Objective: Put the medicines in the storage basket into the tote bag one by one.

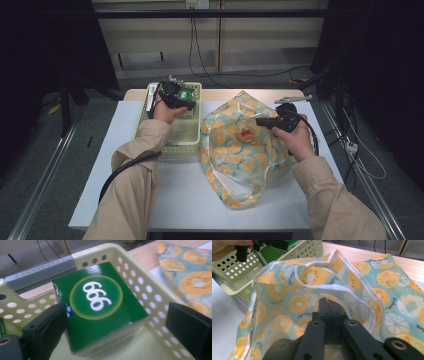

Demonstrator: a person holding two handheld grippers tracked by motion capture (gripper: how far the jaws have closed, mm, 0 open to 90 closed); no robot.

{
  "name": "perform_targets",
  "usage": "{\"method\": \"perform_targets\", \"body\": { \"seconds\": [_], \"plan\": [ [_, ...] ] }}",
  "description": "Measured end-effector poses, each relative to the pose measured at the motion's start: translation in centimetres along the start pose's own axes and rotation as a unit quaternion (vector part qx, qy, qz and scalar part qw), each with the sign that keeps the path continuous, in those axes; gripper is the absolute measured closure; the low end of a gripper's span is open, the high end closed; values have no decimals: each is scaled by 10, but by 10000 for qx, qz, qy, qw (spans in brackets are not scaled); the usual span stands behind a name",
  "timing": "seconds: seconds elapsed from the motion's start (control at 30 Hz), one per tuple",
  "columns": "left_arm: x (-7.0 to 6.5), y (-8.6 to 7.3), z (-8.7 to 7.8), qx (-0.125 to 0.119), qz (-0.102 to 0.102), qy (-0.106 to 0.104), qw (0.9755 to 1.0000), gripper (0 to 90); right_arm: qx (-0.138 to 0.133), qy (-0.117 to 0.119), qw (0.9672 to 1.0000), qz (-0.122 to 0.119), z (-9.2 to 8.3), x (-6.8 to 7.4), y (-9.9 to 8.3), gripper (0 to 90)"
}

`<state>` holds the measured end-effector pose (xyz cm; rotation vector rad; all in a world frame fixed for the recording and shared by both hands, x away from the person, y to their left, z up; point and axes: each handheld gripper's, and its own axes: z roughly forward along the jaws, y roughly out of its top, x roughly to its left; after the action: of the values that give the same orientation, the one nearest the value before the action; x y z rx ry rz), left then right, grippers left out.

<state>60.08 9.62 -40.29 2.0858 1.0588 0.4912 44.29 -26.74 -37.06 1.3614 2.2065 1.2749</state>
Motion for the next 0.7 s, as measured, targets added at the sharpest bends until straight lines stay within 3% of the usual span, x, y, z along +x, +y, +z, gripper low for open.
{"method": "perform_targets", "body": {
  "seconds": [0.2, 0.33, 0.4, 0.47, 0.63, 0.7],
  "plan": [
    [-1, 3, 7, 34, -83, 274, 9996, 32, 28, 34, 10000, -5, 3, -1, 0, 900],
    [-4, 4, 10, 95, 9, 370, 9993, 29, 32, 30, 10000, -3, 3, -1, 0, 900],
    [-5, 4, 8, 183, 189, 484, 9985, 89, 25, 18, 10000, -15, 1, -1, 1, 900],
    [-4, 4, 7, 78, -16, 395, 9992, 90, 35, 19, 10000, -27, 0, 0, 1, 900],
    [-2, 5, 3, 49, -59, 363, 9993, 76, 6, 15, 10000, -4, -2, -1, 1, 900],
    [0, 4, 2, -16, -164, 409, 9990, 57, 14, 25, 10000, -4, -1, -1, 1, 900]
  ]
}}
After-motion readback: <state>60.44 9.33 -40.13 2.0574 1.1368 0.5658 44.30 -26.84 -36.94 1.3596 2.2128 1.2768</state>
